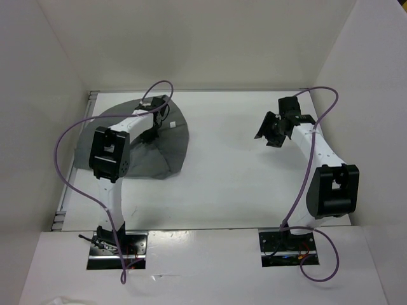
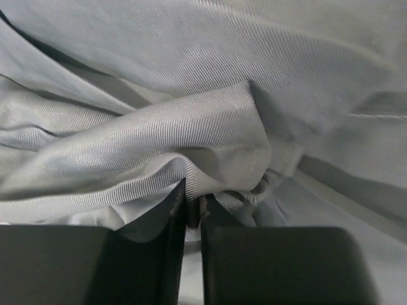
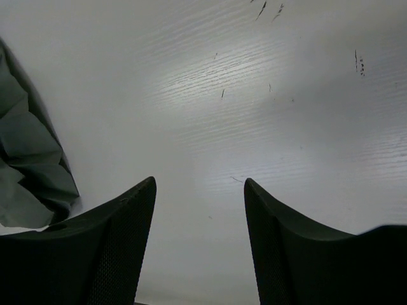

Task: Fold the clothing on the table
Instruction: Grab the skirt from the pile, then move the skirt to the center of the board

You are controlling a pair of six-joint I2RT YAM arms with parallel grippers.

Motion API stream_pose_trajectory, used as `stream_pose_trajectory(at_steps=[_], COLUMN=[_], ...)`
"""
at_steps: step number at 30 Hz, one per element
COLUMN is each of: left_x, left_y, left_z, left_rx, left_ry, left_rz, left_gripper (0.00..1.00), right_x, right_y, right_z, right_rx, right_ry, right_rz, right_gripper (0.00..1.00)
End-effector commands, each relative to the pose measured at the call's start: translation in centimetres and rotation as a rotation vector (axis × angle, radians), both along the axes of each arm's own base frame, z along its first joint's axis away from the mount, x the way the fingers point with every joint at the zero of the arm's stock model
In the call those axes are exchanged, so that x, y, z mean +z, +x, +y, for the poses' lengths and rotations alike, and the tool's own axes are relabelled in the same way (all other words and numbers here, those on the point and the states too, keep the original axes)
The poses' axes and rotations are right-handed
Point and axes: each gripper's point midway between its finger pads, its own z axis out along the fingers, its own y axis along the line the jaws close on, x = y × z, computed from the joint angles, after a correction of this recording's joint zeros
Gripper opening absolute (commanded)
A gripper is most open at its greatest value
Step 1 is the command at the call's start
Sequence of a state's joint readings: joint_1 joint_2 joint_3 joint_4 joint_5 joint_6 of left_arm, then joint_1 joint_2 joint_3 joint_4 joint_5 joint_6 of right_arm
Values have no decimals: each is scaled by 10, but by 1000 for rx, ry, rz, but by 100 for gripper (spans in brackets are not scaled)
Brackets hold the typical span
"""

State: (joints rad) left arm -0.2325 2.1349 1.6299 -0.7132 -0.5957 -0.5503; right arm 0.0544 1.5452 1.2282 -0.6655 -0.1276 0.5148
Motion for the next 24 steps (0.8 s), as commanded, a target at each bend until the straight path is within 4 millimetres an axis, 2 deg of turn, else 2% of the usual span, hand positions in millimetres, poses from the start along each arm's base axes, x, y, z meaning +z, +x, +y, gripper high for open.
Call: stream_pose_trajectory(at_steps=[1, 2, 3, 4, 6, 7, 8, 9, 10, 11, 12, 13, 14, 16, 18, 21, 22, 24], left_x=[39, 69, 83, 132, 181, 232, 256, 286, 305, 320, 330, 335, 335, 326, 314, 291, 271, 235], left_y=[16, 22, 20, 22, 10, -1, -10, -28, -39, -46, -59, -69, -70, -61, -50, -24, -13, -4], left_z=[-19, -48, -77, -108, -149, -173, -185, -200, -210, -215, -226, -234, -234, -225, -211, -171, -151, -130], left_rx=[-35, -142, -245, -357, -551, -677, -746, -848, -910, -962, -1042, -1109, -1109, -1067, -989, -770, -684, -559], left_ry=[-79, -172, -287, -351, -439, -474, -519, -607, -643, -668, -731, -770, -770, -767, -760, -696, -623, -548], left_rz=[-121, -168, -181, -284, -348, -428, -459, -492, -520, -551, -554, -552, -552, -560, -560, -551, -534, -466], left_gripper=[14, 0, 0, 0, 0, 0, 0, 0, 0, 6, 24, 81, 92, 100, 100, 100, 99, 95], right_x=[17, 25, 29, 29, 28, 28, 28, 28, 28, 28, 31, 31, 31, 35, 40, 40, 41, 38], right_y=[11, 13, 14, 14, 15, 16, 16, 17, 17, 17, 19, 19, 19, 22, 23, 23, 24, 22], right_z=[0, -5, -11, -15, -23, -27, -32, -40, -42, -46, -46, -50, -50, -53, -49, -38, -28, -15], right_rx=[24, 19, 3, -7, -30, -32, -46, -67, -73, -83, -83, -94, -94, -111, -93, -64, -36, 11], right_ry=[4, -1, -2, -2, -11, -17, -18, -26, -33, -34, -34, -35, -35, -30, -7, 3, 13, 17], right_rz=[-78, -102, -111, -111, -111, -113, -113, -112, -112, -112, -121, -121, -121, -130, -140, -141, -142, -121], right_gripper=[63, 63, 63, 63, 63, 63, 63, 63, 63, 63, 63, 63, 63, 63, 63, 63, 63, 63])
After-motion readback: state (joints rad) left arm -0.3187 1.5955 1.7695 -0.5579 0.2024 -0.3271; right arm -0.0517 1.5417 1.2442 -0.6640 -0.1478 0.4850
